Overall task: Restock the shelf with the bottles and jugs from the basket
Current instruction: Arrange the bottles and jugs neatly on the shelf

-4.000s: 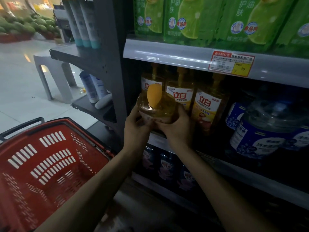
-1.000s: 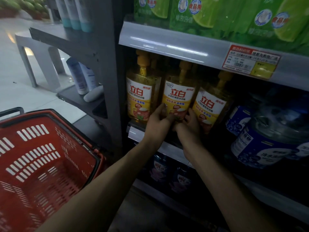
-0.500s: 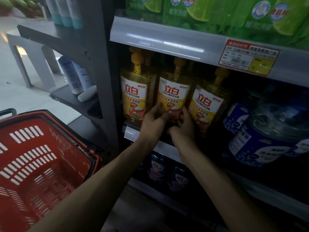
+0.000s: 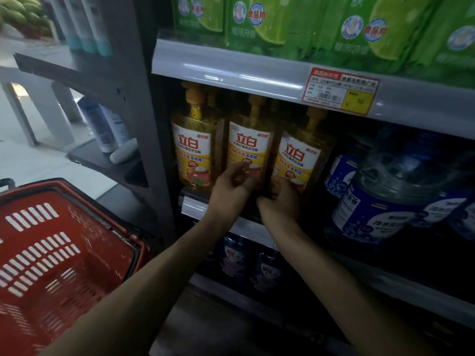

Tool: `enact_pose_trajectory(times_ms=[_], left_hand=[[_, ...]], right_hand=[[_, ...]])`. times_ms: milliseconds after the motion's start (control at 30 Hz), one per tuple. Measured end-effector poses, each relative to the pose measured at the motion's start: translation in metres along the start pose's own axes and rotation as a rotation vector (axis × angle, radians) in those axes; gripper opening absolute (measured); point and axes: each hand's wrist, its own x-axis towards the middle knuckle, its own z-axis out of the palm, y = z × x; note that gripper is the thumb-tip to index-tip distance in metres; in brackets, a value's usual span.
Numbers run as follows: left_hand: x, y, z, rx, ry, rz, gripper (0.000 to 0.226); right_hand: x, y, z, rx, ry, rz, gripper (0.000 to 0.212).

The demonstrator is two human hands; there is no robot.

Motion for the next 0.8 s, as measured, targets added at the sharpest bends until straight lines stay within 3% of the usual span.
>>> enact_pose_trajectory(times_ms=[67,167,333,567,800], left_hand=[[-0.002,-0.001,0.005,0.080,-0.044,0.038,0.050],[-0.003,-0.002,0.013,0.142,-0.091,0.070,0.029],[-0.001,-0.003,0.025,0.159,-0.109,0.105,0.037],[0.003,-0.003,0.043,0.114,-0.136,0.127,0.041],[0.005,-0.002,0.055,0.009,-0.192,0.036,0.050]], right_hand=[[-0.006,0.000,-0.008,-0.016,0.015,-0.031,0.055],[-0.007,0.001,-0.020,-0.045,0.105,-0.043,0.065],[-0.007,0.003,-0.033,0.046,0.208,-0.015,0.070],[-0.016,0.012,-0.024,-0.057,0.071,-0.061,0.092],[-0.008,0.017,-0.029,-0.116,0.046,-0.025,0.098]])
